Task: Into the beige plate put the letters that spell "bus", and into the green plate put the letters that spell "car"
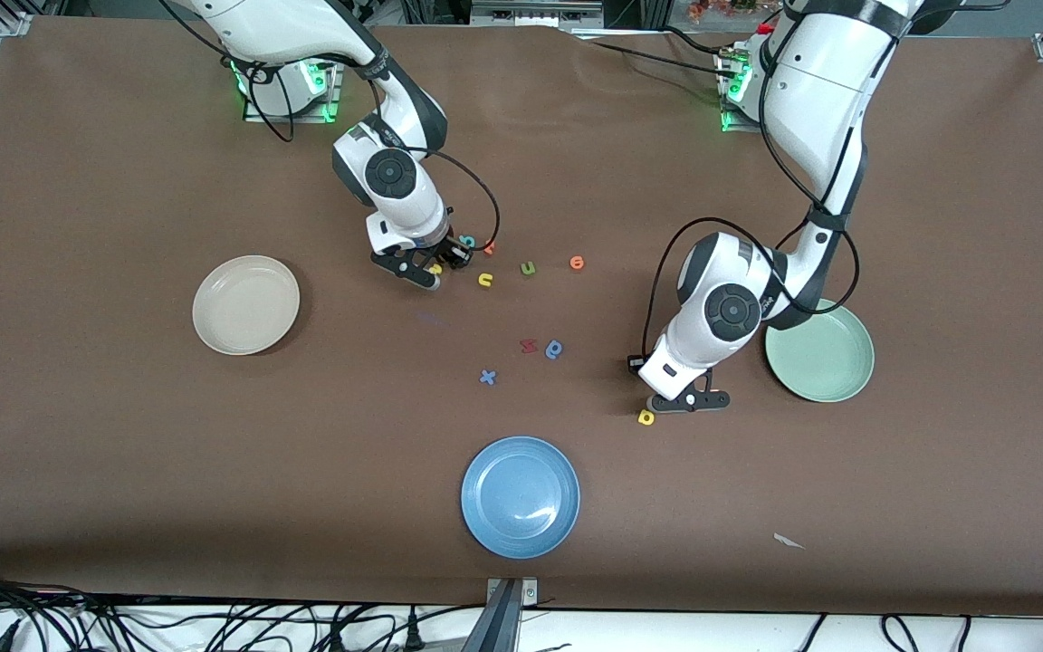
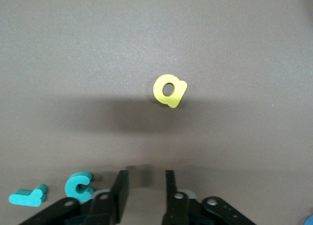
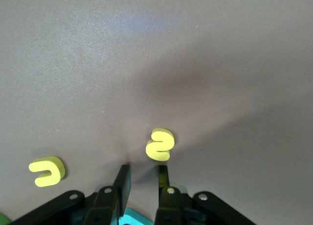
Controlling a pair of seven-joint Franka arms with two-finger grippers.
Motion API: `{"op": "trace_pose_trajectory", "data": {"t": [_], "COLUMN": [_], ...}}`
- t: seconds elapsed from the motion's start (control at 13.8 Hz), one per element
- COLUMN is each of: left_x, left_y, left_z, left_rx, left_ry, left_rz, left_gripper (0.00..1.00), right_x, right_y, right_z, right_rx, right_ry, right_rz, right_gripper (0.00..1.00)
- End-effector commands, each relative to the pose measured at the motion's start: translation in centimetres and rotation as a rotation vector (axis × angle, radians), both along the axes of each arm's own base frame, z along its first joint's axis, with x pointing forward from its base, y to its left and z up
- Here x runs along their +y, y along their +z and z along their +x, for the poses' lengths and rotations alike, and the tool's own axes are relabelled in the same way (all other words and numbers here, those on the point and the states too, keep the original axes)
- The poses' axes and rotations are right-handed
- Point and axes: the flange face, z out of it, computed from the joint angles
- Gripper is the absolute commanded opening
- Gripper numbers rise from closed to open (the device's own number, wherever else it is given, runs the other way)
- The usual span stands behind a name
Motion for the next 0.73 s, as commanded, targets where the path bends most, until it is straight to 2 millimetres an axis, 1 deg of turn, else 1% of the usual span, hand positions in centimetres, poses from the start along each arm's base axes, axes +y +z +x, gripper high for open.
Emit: {"op": "trace_pose_trajectory", "data": {"t": [0.0,0.07,0.15,0.29,0.36,0.44,0.51,0.58,0.65], "left_x": [1.6,2.2,2.2,2.8,3.0,3.0,2.8,2.5,2.2], "left_y": [1.6,1.8,2.2,2.5,3.3,3.5,3.6,3.6,3.9], "left_z": [0.4,0.8,1.1,1.6,2.7,3.5,3.9,4.0,4.3], "left_rx": [-0.001,-0.008,-0.017,-0.024,-0.049,-0.061,-0.070,-0.075,-0.089], "left_ry": [0.005,0.012,0.013,0.031,0.042,0.052,0.052,0.049,0.043], "left_rz": [0.006,0.013,0.009,0.001,-0.009,-0.016,-0.019,-0.021,-0.025], "left_gripper": [0.90,0.91,0.91,0.91,0.91,0.91,0.91,0.91,0.91], "right_x": [0.1,0.1,0.1,0.2,0.3,0.3,0.3,0.2,0.3], "right_y": [0.0,0.0,0.0,0.2,0.7,0.9,1.3,2.0,3.3], "right_z": [0.0,0.0,0.0,0.0,0.2,0.2,0.3,0.4,0.8], "right_rx": [-0.013,-0.013,-0.012,-0.015,-0.021,-0.019,-0.022,-0.019,-0.017], "right_ry": [0.003,0.003,0.004,0.004,0.004,0.006,0.005,0.010,0.014], "right_rz": [-0.003,-0.003,-0.004,-0.003,-0.001,-0.005,-0.006,-0.015,-0.027], "right_gripper": [0.30,0.30,0.30,0.29,0.28,0.28,0.27,0.26,0.26]}}
